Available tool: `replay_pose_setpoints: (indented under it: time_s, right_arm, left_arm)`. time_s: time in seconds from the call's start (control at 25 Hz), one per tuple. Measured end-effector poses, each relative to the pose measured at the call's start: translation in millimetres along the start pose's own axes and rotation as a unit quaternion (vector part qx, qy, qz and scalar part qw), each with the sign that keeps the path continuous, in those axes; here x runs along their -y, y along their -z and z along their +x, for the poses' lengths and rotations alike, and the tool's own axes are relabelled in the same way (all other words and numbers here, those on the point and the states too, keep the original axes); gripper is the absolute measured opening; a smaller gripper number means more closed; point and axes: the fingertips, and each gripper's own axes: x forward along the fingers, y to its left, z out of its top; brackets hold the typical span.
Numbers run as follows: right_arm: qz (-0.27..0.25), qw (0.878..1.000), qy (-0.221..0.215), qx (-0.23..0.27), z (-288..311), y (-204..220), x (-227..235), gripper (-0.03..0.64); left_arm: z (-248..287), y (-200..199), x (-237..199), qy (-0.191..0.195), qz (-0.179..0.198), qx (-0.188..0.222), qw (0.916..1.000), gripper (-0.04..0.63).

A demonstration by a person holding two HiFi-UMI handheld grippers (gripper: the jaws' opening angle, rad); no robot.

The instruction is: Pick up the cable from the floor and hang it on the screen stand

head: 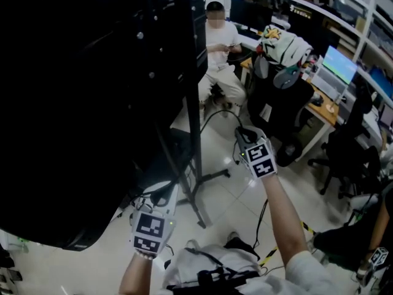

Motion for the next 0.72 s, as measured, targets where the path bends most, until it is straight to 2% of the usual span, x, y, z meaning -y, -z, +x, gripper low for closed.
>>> replay_pose_setpoints:
  time_s: [0.24,0.52,0.72]
  right_arm:
    - [-0.024,0.997,0.054,0.046,3.2,-84.1,41.8,0.029]
    - [-0.041,0.991,0.077,0.098,7.9,-174.8,64.8,0.031]
    - [-0.051,0.984,0.082,0.15,12.5,-237.9,85.3,0.031]
  left_arm:
    - [1.1,-12.7,1.9,0.034,0.018,0.016,0.9991,0.015]
    - [-2.0,-53.0,-0.5,0.041,0.028,0.064,0.9967,0.015]
    - [7.1,-81.6,8.5,0.04,0.041,0.082,0.9951,0.015]
